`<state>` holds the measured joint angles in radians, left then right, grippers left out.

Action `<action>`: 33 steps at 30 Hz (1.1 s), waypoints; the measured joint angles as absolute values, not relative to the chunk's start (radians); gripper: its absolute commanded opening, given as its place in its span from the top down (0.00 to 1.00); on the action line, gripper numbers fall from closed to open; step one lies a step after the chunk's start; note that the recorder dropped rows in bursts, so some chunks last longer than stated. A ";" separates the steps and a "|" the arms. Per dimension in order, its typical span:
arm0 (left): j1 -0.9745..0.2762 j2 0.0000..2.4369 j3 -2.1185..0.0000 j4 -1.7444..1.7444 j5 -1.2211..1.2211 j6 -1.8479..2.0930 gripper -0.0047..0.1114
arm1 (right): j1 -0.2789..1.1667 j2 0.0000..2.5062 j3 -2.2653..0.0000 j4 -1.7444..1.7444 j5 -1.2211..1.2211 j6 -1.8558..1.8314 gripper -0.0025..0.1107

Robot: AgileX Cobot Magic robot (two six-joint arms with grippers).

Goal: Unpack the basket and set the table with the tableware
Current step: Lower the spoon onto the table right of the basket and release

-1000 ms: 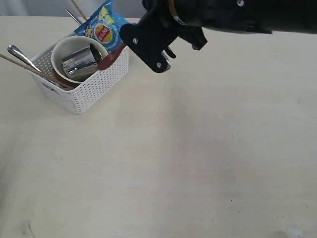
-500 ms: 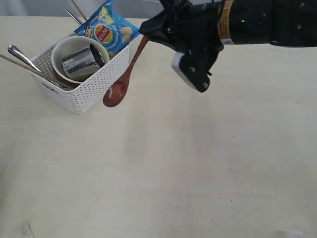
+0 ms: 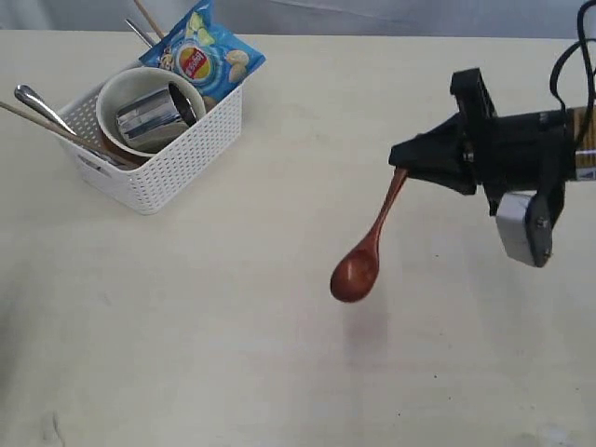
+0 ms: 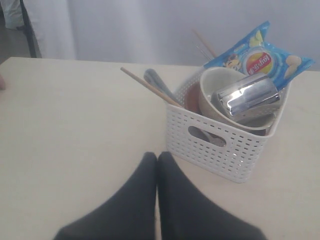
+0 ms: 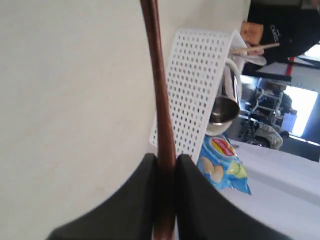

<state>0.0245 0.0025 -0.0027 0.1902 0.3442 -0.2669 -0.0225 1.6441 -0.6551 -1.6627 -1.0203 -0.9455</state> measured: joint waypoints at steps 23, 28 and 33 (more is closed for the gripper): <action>0.025 0.003 -0.003 0.190 0.344 -0.267 0.96 | 0.125 1.806 -0.646 -1.737 -0.745 -1.315 0.98; 0.025 0.003 -0.003 0.190 0.344 -0.267 0.96 | 0.132 1.810 -0.652 -1.710 -0.655 -1.310 0.98; 0.025 0.003 -0.003 0.190 0.344 -0.267 0.96 | 0.132 1.815 -0.652 -1.698 -0.587 -1.245 0.98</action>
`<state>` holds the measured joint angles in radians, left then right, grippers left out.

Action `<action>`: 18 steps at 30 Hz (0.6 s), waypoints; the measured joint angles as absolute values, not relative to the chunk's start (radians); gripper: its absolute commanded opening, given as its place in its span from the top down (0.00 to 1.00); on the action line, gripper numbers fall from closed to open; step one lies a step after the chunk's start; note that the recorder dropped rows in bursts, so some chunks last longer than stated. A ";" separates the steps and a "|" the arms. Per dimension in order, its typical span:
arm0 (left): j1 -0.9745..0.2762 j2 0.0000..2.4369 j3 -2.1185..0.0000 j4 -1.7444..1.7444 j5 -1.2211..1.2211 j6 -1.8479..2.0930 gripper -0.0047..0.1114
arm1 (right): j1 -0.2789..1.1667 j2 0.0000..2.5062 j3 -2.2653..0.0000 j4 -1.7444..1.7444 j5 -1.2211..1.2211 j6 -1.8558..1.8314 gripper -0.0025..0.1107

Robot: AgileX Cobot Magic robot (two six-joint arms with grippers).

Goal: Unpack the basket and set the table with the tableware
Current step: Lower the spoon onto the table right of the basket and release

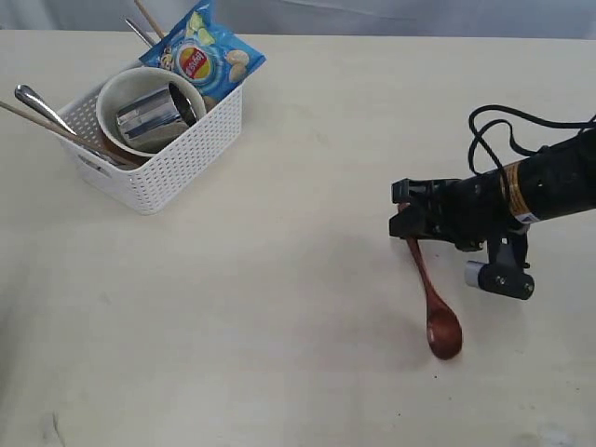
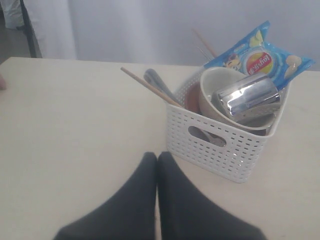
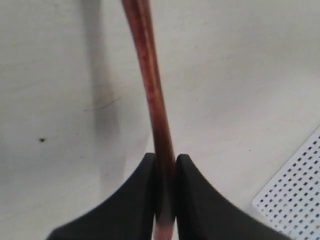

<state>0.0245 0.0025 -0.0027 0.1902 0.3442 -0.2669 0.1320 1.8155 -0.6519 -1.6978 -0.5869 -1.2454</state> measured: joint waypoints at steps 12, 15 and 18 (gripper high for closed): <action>0.025 0.003 -0.003 0.190 0.344 -0.267 0.96 | 0.132 1.815 -0.652 -1.601 -0.519 -1.214 0.93; 0.025 0.003 -0.003 0.190 0.344 -0.267 0.96 | 0.136 1.815 -0.652 -1.601 -0.489 -1.211 0.76; 0.025 0.003 -0.003 0.190 0.344 -0.267 0.96 | 0.140 1.815 -0.652 -1.601 -0.460 -1.211 0.64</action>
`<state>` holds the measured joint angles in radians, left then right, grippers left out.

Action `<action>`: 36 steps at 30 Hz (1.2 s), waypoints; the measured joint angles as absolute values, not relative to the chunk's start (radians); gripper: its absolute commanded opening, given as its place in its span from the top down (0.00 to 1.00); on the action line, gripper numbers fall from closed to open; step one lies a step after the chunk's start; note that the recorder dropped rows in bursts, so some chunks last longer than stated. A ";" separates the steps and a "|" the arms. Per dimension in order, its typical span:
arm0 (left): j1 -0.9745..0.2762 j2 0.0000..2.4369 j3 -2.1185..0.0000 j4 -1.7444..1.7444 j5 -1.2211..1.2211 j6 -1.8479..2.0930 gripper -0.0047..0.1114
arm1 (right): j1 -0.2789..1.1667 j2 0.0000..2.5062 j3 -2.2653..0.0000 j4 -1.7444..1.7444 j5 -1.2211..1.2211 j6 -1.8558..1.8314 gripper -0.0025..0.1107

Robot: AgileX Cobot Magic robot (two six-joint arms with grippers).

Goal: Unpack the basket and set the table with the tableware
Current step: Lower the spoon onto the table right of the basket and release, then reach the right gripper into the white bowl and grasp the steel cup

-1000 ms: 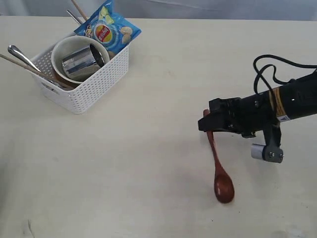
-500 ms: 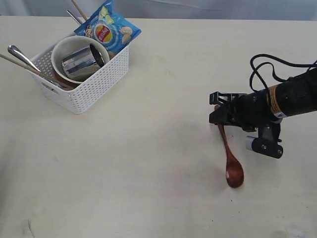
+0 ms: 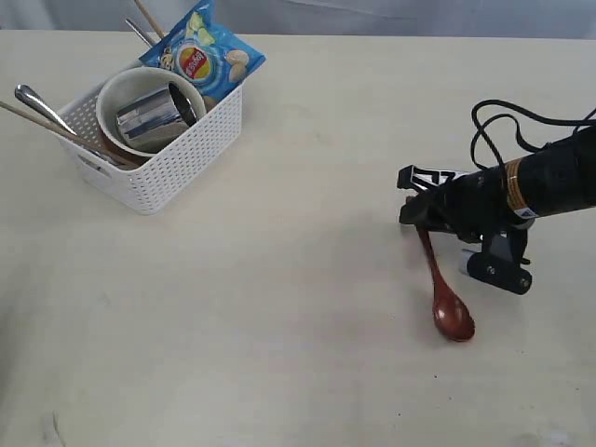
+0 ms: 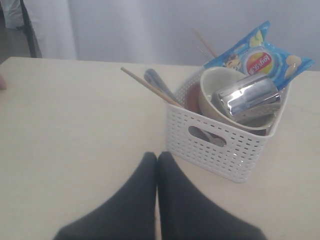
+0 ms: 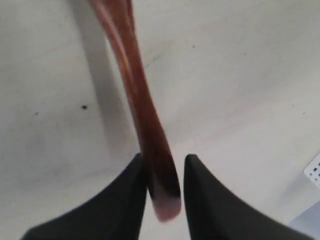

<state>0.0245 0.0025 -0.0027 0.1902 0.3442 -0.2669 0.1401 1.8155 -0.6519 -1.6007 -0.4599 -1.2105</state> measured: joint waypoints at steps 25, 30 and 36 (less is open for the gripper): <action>0.025 0.003 -0.003 0.190 0.344 -0.267 0.96 | 0.172 1.799 -1.187 -0.437 -0.169 -0.809 0.64; 0.025 0.003 -0.003 0.190 0.344 -0.267 0.96 | 0.223 1.800 -1.431 -0.125 0.270 -0.589 0.64; 0.025 0.003 -0.003 0.190 0.344 -0.267 0.96 | 0.274 1.804 -1.640 0.084 0.615 -0.311 0.64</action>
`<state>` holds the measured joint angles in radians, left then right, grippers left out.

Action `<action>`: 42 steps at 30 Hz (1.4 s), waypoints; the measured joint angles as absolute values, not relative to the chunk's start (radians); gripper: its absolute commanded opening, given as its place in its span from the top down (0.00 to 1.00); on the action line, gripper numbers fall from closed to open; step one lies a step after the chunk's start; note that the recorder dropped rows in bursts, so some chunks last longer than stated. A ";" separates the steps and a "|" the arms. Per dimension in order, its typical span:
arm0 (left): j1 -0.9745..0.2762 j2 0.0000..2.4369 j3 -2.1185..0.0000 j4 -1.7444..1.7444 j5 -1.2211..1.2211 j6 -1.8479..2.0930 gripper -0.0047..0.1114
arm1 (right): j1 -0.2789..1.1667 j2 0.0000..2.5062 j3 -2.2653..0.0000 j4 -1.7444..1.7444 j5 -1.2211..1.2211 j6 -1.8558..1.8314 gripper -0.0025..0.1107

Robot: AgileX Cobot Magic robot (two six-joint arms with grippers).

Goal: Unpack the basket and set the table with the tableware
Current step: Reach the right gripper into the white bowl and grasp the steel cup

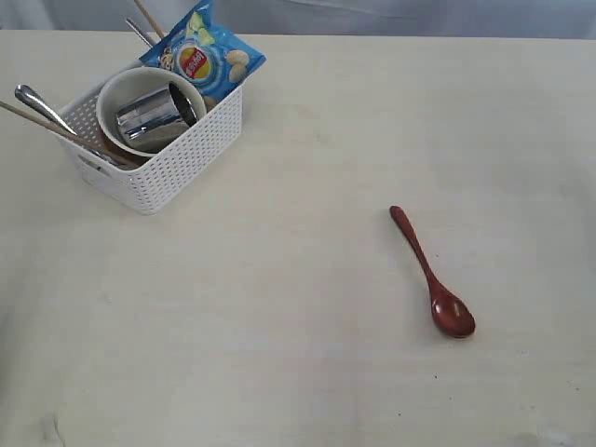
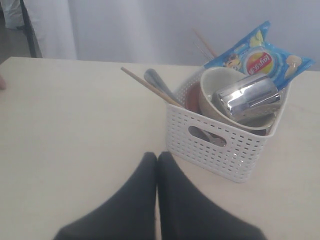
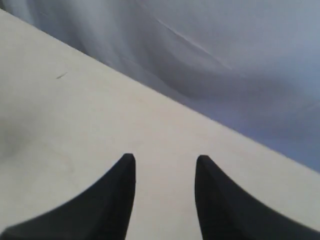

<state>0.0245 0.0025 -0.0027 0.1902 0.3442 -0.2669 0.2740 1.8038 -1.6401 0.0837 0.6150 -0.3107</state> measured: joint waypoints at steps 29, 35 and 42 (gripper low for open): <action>0.025 0.003 -0.003 0.190 0.344 -0.267 0.96 | 0.591 2.232 -1.979 0.608 0.849 -0.396 0.49; 0.025 0.003 -0.003 0.190 0.344 -0.267 0.96 | 0.591 2.320 -2.055 0.659 0.847 -0.405 0.49; 0.025 0.003 -0.003 0.190 0.344 -0.267 0.96 | 0.605 2.331 -2.062 0.679 0.847 -0.420 0.49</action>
<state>0.0245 0.0025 -0.0027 0.1902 0.3442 -0.2669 0.6053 2.3308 -2.0617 0.6790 0.8469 -0.4195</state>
